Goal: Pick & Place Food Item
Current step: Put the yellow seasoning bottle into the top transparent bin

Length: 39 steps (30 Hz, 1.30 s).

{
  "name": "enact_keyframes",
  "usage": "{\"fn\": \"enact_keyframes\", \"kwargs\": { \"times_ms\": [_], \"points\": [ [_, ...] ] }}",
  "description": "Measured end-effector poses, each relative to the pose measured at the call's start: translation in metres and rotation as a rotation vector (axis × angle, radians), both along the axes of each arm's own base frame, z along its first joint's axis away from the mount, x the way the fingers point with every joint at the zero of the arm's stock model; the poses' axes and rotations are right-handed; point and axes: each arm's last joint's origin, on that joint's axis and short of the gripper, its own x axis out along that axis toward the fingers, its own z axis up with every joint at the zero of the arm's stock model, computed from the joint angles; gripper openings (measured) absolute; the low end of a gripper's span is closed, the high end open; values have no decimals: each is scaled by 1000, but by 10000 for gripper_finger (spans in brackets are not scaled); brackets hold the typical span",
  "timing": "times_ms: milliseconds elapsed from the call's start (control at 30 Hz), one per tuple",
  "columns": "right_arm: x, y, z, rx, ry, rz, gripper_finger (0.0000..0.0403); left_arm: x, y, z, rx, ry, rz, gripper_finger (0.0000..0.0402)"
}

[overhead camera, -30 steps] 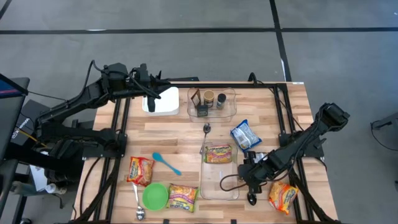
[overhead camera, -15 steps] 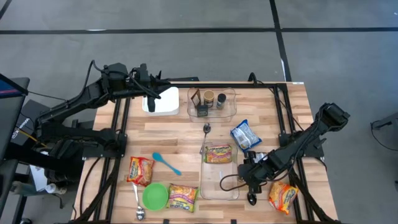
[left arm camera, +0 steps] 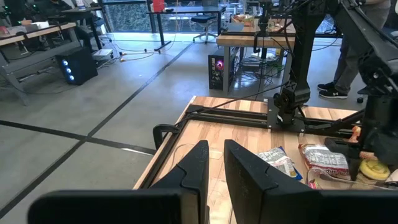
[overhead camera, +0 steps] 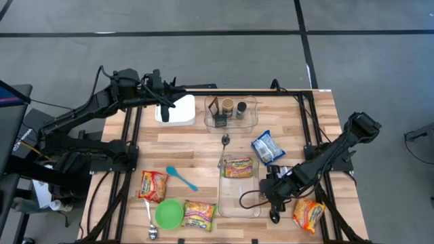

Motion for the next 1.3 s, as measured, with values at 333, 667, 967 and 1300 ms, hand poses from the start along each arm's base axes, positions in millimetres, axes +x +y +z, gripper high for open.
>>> {"fn": "enact_keyframes", "kwargs": {
  "times_ms": [333, 667, 967, 1300],
  "points": [
    [-6, 24, 37, 4, 10, 42, 203, 0, 0, 0, 0, 0, 0, 44],
    [-8, 49, 78, 66, -95, 106, 197, 0, 0, 0, 0, 0, 0, 44],
    [-4, 55, 105, 54, -192, 144, 202, 0, 0, 0, 0, 0, 0, 44],
    [-1, 54, 110, 58, -211, 146, 202, 0, 0, 0, 0, 0, 0, 44]
  ]
}}
